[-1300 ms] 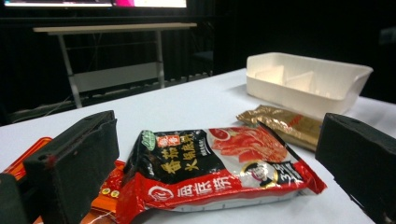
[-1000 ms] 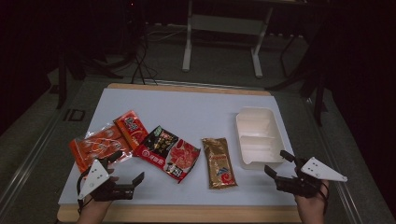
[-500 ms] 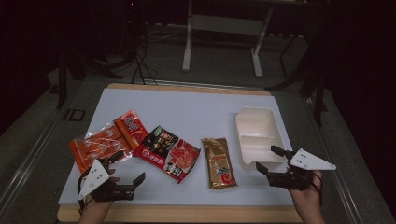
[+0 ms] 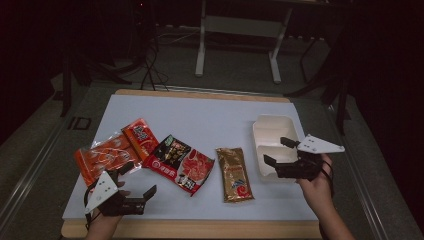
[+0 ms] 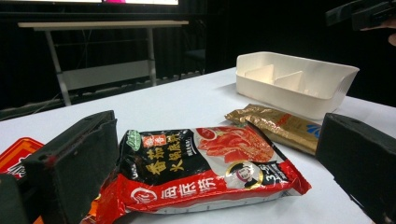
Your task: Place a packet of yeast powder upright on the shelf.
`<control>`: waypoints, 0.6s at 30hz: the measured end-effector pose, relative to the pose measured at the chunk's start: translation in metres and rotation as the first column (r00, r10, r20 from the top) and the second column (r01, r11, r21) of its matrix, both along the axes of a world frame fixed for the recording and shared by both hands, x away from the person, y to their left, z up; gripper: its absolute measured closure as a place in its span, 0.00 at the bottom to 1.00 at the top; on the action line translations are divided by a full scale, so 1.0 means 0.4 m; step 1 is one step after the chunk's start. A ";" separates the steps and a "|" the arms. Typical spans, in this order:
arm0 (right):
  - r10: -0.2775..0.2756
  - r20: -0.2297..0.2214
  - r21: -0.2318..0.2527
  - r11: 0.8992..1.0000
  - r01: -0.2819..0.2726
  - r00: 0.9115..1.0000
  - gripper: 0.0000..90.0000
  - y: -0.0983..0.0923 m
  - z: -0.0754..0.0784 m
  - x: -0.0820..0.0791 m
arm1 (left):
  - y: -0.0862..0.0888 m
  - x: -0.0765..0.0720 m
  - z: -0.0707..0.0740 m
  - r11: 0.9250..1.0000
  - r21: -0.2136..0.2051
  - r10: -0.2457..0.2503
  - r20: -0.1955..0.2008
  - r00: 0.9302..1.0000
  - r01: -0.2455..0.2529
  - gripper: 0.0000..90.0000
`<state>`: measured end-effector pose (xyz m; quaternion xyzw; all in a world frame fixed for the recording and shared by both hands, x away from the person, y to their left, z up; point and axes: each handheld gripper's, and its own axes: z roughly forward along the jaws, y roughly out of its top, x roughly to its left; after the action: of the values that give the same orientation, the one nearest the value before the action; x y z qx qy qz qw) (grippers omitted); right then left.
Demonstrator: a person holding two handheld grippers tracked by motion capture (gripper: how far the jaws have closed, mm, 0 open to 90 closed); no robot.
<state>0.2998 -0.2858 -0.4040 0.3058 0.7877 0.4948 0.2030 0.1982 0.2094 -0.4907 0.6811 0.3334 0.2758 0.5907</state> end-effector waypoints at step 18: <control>0.092 -0.138 -0.038 0.994 -0.098 0.986 0.12 0.088 -0.007 0.111 | -0.006 0.001 -0.003 1.000 -0.004 -0.030 -0.013 0.999 0.030 0.00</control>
<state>0.3441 -0.2507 -0.4067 0.2965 0.8241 0.4643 0.1316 0.1987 0.2072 -0.4919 0.6866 0.3277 0.2619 0.5938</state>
